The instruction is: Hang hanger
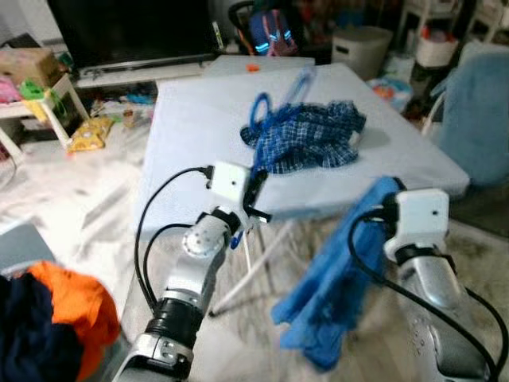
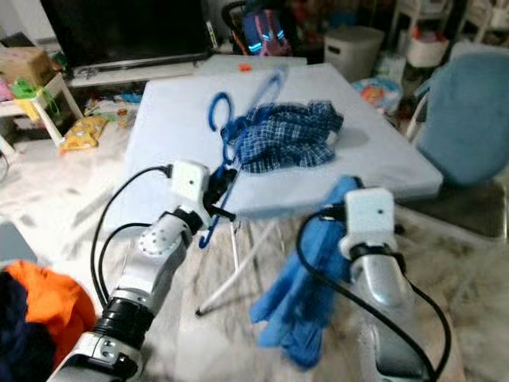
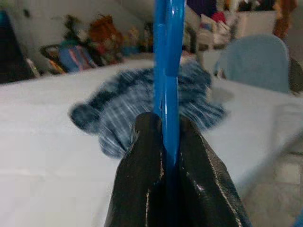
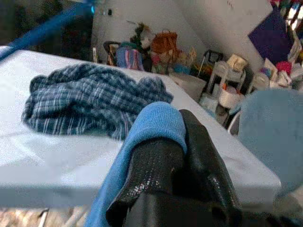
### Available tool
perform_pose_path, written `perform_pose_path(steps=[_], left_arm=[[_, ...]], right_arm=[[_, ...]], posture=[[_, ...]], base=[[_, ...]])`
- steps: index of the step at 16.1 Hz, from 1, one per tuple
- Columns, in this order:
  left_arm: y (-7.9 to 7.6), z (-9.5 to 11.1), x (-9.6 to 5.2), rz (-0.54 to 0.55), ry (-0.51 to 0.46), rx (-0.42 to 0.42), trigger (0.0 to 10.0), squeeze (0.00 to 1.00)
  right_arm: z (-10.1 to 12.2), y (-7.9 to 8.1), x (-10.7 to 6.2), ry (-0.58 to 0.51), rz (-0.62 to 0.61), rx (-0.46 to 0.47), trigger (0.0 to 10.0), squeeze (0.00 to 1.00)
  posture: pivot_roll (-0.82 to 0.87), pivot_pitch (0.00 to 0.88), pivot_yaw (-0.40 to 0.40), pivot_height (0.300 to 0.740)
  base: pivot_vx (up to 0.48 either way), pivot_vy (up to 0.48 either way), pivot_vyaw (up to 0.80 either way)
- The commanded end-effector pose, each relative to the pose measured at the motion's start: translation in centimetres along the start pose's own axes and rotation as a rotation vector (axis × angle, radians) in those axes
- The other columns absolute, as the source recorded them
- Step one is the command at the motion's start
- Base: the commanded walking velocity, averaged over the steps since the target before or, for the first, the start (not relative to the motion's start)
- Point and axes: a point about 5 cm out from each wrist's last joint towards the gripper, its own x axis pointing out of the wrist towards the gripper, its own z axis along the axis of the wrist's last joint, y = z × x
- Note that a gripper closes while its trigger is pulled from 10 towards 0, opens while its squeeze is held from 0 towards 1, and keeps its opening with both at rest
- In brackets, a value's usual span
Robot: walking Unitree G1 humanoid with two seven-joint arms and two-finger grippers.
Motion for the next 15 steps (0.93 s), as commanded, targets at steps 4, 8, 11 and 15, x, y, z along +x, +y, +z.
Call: perform_pose_path(steps=[4,8,11,15], left_arm=[[1.1,-0.1,-0.3,0.059,-0.005,0.005,10.0,0.00],[0.6,-0.8,-0.6,0.054,0.009,-0.004,10.0,0.00],[0.6,-0.9,-0.4,0.053,0.014,-0.009,10.0,0.00],[0.1,-1.1,-0.6,0.049,0.019,-0.021,10.0,0.00]], right_arm=[[1.1,1.0,0.6,-0.067,0.038,0.013,10.0,0.00],[0.9,0.1,0.7,-0.061,0.006,0.009,10.0,0.00],[1.0,0.1,0.8,-0.066,-0.006,0.004,10.0,0.00],[0.9,0.1,0.7,-0.062,-0.009,-0.002,10.0,0.00]], posture=[[0.02,0.000,-0.007,0.740],[0.01,0.000,-0.013,0.740],[0.01,0.000,-0.017,0.740],[0.01,0.000,-0.023,0.740]], base=[[0.445,0.000,0.75],[0.441,0.000,0.19],[0.439,0.000,0.00],[0.208,0.000,0.00]])
